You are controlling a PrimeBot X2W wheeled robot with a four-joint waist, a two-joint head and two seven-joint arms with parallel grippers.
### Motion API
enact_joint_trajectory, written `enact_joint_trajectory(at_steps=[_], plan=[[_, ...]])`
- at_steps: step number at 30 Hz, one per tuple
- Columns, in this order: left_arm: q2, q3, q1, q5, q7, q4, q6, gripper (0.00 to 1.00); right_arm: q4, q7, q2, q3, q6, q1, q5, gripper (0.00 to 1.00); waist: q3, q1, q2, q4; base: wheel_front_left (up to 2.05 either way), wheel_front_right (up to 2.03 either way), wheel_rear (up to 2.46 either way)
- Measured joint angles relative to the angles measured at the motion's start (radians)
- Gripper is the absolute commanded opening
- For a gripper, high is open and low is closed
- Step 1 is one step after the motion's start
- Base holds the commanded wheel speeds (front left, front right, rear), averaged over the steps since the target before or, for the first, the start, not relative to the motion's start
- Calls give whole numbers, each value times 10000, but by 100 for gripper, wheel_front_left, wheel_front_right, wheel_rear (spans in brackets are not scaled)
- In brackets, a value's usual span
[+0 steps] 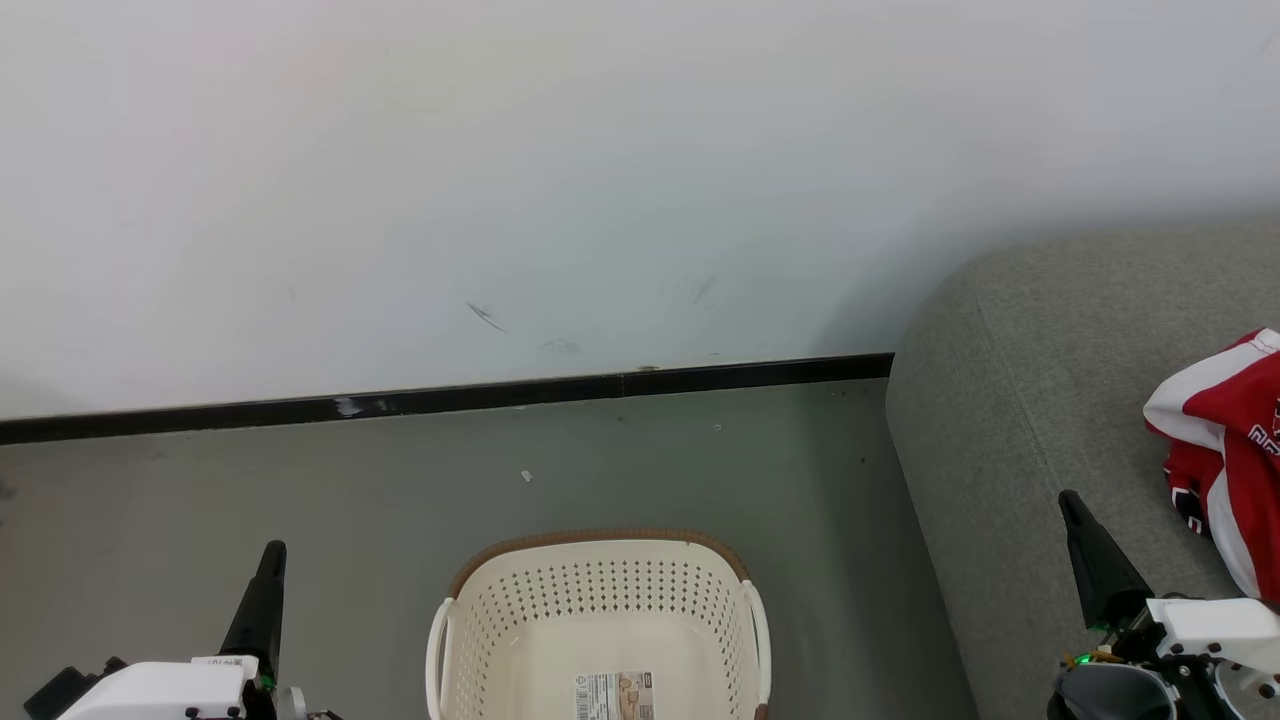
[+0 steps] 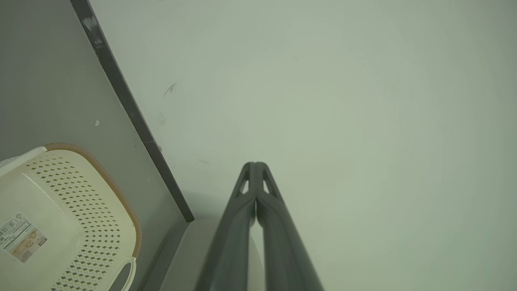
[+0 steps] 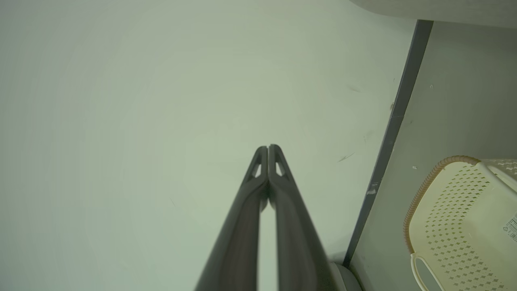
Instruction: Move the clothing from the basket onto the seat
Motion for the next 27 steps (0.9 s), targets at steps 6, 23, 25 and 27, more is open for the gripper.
enact_joint_trajectory(at_steps=[6, 23, 25, 27], plan=[[0, 0, -2, 0, 0, 2, 0, 0, 0, 0, -2, 0, 0, 0, 0, 0, 0, 0, 0, 0, 0, 0, 0], [-2, 2, -4, 0, 0, 17, 0, 0, 2, 0, -6, 4, 0, 0, 0, 0, 0, 0, 0, 0, 0, 0, 0], [-2, 2, -5, 0, 0, 19, -2, 0, 2, 0, -6, 4, 0, 0, 0, 0, 0, 0, 0, 0, 0, 0, 0], [-2, 2, -5, 0, 0, 23, -2, 0, 2, 0, -6, 4, 0, -1, 0, 0, 0, 0, 0, 0, 0, 0, 0]])
